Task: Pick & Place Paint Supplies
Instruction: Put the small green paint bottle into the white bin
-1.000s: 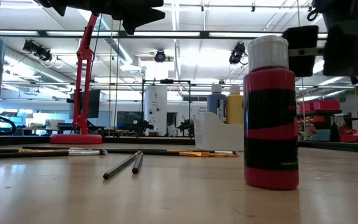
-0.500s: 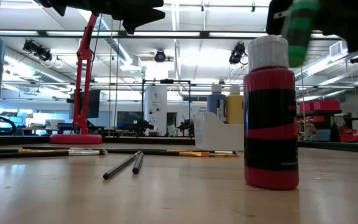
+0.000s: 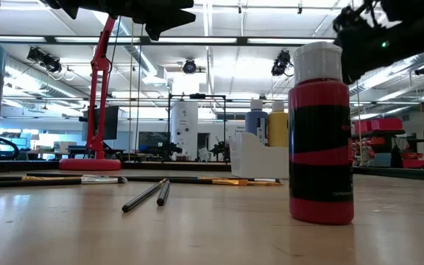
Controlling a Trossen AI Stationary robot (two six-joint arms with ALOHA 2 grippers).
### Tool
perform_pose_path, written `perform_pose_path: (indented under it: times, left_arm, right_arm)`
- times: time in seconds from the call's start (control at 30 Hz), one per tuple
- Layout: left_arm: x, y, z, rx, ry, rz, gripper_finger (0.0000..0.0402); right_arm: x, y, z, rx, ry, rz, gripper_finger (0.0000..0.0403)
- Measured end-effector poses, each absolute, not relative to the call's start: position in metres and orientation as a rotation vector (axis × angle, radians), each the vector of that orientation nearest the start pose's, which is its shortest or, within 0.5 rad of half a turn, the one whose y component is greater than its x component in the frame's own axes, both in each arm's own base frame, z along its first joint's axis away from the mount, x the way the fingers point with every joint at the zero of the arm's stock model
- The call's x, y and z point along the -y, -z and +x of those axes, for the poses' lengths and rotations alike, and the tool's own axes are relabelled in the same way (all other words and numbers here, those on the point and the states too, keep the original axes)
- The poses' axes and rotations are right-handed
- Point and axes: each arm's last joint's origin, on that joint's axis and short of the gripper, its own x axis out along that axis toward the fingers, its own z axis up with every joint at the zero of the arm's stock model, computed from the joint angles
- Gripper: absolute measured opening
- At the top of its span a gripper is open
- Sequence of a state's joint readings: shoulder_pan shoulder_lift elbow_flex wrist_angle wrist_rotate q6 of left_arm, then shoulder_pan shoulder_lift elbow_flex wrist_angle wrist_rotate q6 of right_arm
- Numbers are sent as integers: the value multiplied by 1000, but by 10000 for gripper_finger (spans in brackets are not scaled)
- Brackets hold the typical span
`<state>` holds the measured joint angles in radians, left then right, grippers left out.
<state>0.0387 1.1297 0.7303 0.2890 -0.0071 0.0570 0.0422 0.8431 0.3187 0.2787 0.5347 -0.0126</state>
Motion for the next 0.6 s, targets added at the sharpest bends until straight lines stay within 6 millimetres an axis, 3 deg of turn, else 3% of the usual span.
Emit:
perform_pose_path:
  times: [0.27, 0.6]
  left_arm:
    - [-10, -292, 252, -112, -42, 55, 210]
    - [-10, -291, 252, -114, -42, 55, 210]
  right_arm:
    - [16, -194, 180, -297, 694, -19, 109]
    - [18, -173, 181, -371, 825, 108, 115]
